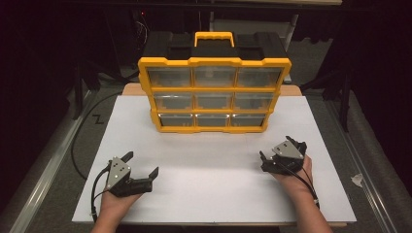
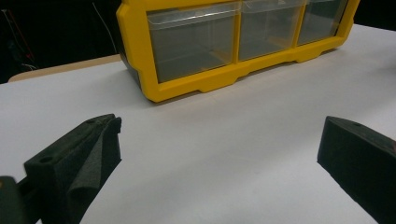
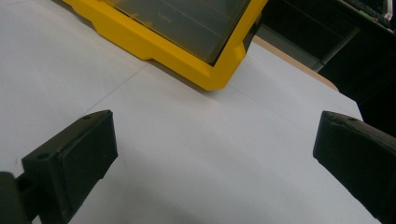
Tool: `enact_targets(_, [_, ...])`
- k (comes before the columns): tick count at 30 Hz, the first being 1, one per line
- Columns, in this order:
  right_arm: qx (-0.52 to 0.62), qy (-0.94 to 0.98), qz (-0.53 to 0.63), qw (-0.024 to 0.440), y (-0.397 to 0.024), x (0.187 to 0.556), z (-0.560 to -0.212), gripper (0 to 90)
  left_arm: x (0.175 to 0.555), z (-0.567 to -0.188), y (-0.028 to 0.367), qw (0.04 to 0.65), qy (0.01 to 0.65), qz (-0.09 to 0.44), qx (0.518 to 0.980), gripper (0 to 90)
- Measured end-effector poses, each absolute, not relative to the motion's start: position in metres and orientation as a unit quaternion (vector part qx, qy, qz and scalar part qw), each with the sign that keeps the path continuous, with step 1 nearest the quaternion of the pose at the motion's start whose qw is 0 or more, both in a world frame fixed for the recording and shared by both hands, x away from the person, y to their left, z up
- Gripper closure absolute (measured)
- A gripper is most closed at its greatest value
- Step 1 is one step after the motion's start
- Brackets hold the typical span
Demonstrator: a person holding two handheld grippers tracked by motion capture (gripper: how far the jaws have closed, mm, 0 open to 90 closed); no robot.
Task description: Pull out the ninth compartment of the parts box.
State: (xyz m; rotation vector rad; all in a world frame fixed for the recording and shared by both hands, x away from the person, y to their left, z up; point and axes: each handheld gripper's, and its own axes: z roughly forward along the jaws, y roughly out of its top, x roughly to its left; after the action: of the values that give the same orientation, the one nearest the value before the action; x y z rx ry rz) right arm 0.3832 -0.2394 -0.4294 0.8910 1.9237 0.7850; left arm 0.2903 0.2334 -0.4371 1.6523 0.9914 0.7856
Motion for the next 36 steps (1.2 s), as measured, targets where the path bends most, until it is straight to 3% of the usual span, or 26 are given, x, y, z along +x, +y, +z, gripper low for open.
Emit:
enact_targets(10, [0.341,0.777,0.303,0.434,-0.234,0.380,-0.429,1.0,0.291,-0.437,0.233,0.505,0.410,0.325,0.686,0.1])
enact_targets(36, [0.221,0.802,0.205,0.515,-0.209,0.366,-0.424,1.1,0.291,-0.437,0.232,0.502,0.408,0.328,0.689,0.1])
